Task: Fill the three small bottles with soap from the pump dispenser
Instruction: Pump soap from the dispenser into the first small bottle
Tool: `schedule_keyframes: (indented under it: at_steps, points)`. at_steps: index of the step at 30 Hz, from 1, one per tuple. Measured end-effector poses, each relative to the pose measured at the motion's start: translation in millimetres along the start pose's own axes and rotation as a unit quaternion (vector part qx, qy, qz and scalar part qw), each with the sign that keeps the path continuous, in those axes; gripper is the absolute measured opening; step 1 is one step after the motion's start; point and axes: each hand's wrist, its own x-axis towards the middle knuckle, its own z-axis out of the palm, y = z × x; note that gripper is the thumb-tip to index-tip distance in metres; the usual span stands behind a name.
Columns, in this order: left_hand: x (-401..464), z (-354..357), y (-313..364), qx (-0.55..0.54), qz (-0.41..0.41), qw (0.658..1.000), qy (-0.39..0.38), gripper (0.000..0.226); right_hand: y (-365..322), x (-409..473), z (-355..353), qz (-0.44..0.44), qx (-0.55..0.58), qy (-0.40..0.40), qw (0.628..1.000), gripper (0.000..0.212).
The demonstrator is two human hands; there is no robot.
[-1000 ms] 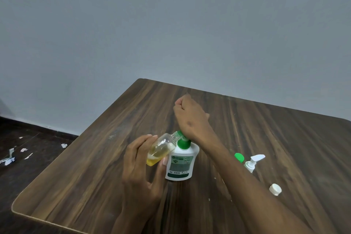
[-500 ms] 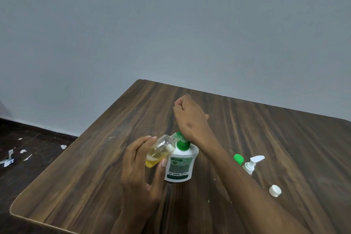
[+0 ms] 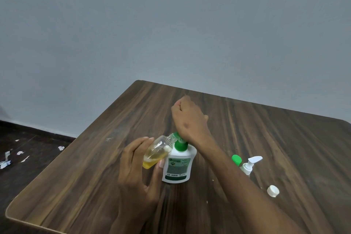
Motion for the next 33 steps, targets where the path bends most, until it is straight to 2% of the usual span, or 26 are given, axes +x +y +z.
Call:
schedule_keyframes:
  at_steps: [3, 7, 10, 14, 17, 21, 24, 27, 31, 33]
  points:
    - [-0.4, 1.1, 0.2, 0.0, 0.005, 1.0, 0.001, 0.045, 1.9, -0.7, 0.8, 0.025, 0.0, -0.025, 0.999, 0.019]
    - [0.1, 0.8, 0.7, -0.005, 0.001, 1.0, 0.004, 0.045, -0.3, -0.7, -1.2, 0.002, -0.001, 0.003, 1.0, 0.017]
    - [0.2, 1.0, 1.9, -0.003, 0.008, 1.0, 0.005, 0.043, 0.0, -2.0, -2.8, 0.034, -0.005, -0.038, 0.999, 0.017]
    - [1.0, 1.0, 2.2, -0.004, 0.007, 1.0, 0.014, 0.042, -0.3, -0.5, -2.4, 0.001, -0.016, 0.009, 1.0, 0.017]
    - [0.2, 1.2, 2.7, 0.001, 0.006, 1.0, 0.009, 0.043, 0.8, -0.4, 0.4, 0.031, -0.012, -0.021, 0.999, 0.017]
    - [1.2, 0.6, 4.6, -0.003, 0.004, 1.0, 0.014, 0.042, -2.0, 0.4, -2.3, 0.002, -0.015, 0.01, 1.0, 0.017]
    - [1.2, 0.6, 5.5, -0.002, 0.005, 1.0, 0.011, 0.042, -0.3, -1.9, -2.4, 0.027, -0.014, -0.017, 0.999, 0.019]
    - [1.1, -0.4, 5.3, -0.002, 0.003, 1.0, 0.009, 0.043, -1.8, -1.3, -1.7, 0.005, -0.016, 0.014, 1.0, 0.017]
    - [1.3, -0.2, 4.9, -0.001, 0.008, 1.0, 0.01, 0.042, -1.2, -1.8, -1.7, 0.033, -0.004, -0.021, 0.999, 0.021]
    - [1.2, -0.1, 3.8, -0.002, 0.009, 1.0, 0.01, 0.043, -1.2, -1.8, -1.5, 0.019, -0.009, -0.006, 1.0, 0.02]
